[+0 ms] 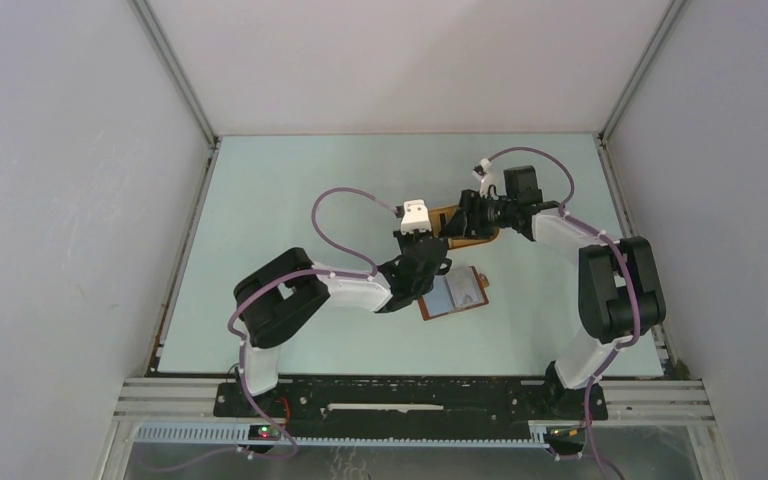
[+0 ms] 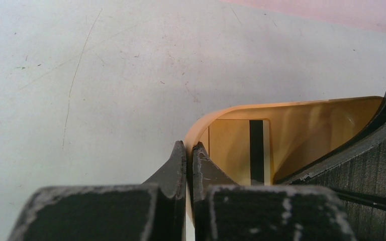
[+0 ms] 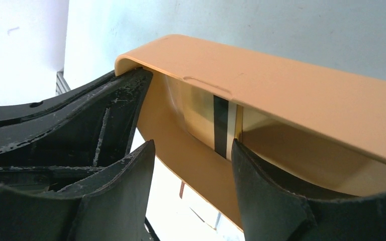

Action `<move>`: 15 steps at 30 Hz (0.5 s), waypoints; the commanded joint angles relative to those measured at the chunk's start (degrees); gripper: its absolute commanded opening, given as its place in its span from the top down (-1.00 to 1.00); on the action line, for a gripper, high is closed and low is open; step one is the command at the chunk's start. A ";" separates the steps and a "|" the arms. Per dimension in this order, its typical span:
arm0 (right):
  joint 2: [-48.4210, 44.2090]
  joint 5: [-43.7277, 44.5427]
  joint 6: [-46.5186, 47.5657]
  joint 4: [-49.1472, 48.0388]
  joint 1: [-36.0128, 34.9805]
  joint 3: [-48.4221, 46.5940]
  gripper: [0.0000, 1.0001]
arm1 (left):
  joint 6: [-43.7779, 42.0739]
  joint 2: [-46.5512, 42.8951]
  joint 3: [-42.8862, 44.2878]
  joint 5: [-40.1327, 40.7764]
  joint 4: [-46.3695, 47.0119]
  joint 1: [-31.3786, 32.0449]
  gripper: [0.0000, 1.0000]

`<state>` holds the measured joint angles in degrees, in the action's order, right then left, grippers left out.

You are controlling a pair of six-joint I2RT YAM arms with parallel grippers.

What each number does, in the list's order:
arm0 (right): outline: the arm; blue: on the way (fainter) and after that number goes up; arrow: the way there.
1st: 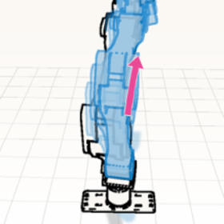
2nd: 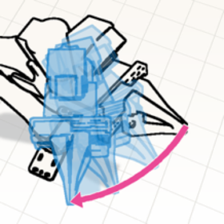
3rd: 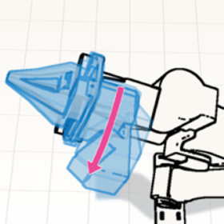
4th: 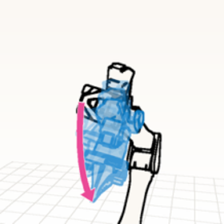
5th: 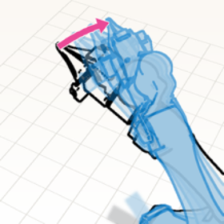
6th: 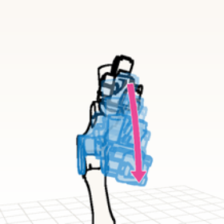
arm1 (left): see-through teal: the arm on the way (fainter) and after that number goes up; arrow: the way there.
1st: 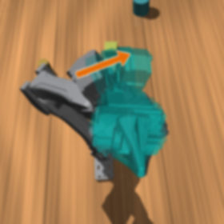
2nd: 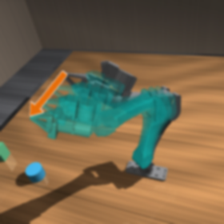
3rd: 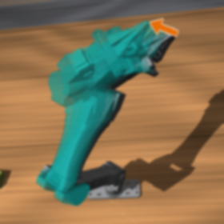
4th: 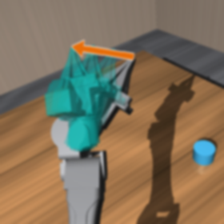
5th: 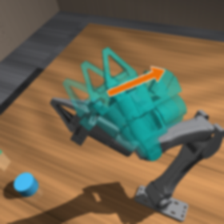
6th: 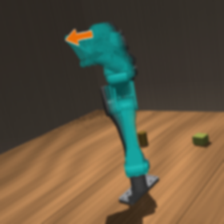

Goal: Put the credit cards into the card holder
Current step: Pick up the credit card from the storage box.

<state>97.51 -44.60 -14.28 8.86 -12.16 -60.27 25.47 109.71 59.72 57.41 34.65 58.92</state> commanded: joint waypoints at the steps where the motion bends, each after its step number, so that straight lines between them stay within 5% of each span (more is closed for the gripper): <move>1: 0.96 -2.69 -3.13 -2.20 -0.40 0.03 -0.33 | 3.35 -4.47 -0.34 -0.75 9.38 1.63 1.00; 11: 1.45 -5.52 -4.76 -3.76 -0.32 -0.03 -0.33 | 3.57 -4.64 -0.88 -1.56 10.08 1.73 1.00; 15: -1.92 2.94 -2.40 -1.10 -0.32 -0.02 -0.32 | 3.21 -4.47 -0.90 -0.06 10.14 1.81 1.00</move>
<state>98.21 -48.29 -17.26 6.48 -12.16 -60.27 25.50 109.71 59.44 57.19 35.57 59.05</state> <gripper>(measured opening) 0.662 0.019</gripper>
